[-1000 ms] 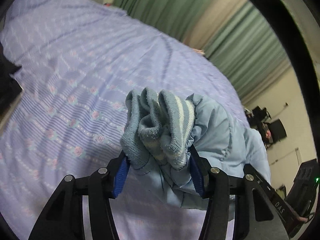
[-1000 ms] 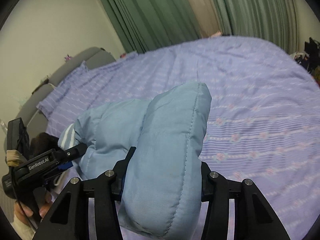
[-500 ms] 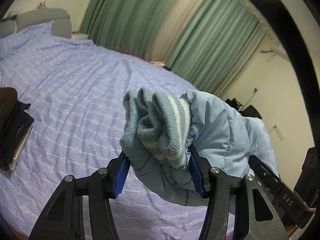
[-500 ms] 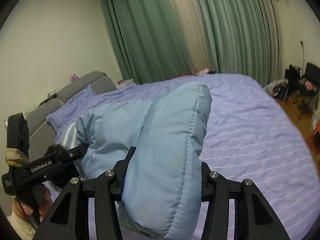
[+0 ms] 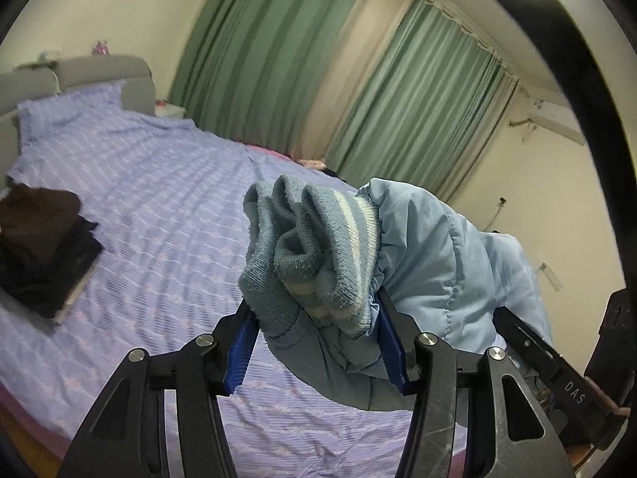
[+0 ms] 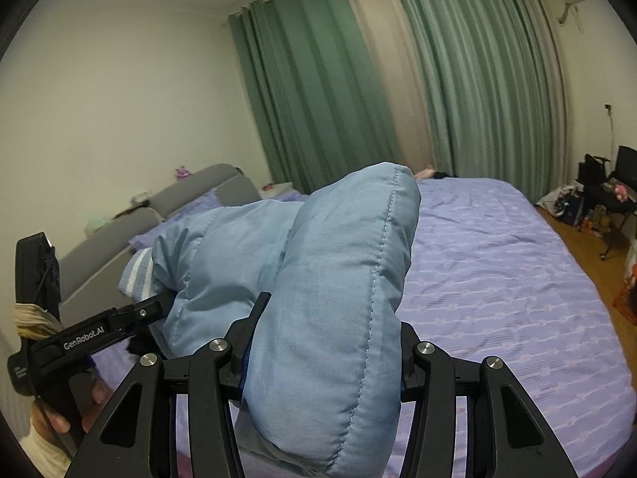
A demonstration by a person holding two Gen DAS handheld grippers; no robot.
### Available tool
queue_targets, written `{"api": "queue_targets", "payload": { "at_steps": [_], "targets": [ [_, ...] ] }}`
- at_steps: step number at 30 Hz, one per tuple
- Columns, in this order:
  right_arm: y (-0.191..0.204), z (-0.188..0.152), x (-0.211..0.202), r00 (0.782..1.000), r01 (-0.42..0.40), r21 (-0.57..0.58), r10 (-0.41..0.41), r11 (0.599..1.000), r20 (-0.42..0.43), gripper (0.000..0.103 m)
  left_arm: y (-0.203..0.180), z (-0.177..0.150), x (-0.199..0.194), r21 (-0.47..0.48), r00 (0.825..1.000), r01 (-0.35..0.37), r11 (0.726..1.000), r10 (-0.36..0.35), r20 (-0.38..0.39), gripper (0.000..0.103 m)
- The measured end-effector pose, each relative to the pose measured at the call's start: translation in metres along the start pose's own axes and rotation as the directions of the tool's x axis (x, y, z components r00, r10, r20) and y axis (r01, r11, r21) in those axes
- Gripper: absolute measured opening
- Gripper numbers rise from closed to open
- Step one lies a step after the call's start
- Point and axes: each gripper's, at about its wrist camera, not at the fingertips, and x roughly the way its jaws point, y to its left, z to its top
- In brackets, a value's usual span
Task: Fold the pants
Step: 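Carry the folded pants with both grippers toward the dark clothes stack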
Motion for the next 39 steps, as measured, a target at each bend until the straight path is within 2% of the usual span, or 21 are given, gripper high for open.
{"api": "queue_targets", "payload": {
  "at_steps": [6, 12, 20, 25, 31, 39],
  "targets": [
    [0.03, -0.006, -0.014, 0.997, -0.08, -0.017, 0.08, 0.997, 0.002, 0.049, 0.018, -0.004, -0.047, -0.004, 0.998, -0.055, 0.998, 0.055, 0.04, 0.054],
    [0.075, -0.009, -0.011, 0.993, -0.12, -0.048, 0.121, 0.992, 0.011, 0.049, 0.061, 0.006, -0.083, -0.007, 0.994, -0.077, 0.997, 0.078, 0.083, 0.054],
    [0.159, -0.019, 0.018, 0.995, -0.098, -0.036, 0.099, 0.995, 0.03, 0.049, 0.145, 0.043, -0.115, 0.046, 0.996, -0.049, 0.998, 0.046, 0.07, 0.054],
    [0.198, -0.024, 0.031, 0.995, -0.093, -0.049, 0.094, 0.995, 0.019, 0.049, 0.186, 0.057, -0.121, 0.021, 0.998, -0.043, 0.999, 0.042, 0.054, 0.054],
    [0.214, -0.023, 0.042, 0.991, -0.131, -0.056, 0.131, 0.99, -0.013, 0.049, 0.216, 0.059, -0.129, -0.026, 0.996, -0.064, 0.998, 0.065, 0.055, 0.054],
    [0.231, -0.032, 0.081, 0.967, -0.241, -0.026, 0.238, 0.97, -0.089, 0.049, 0.251, 0.056, -0.14, -0.076, 0.984, -0.171, 0.982, 0.175, 0.041, 0.054]
  ]
}}
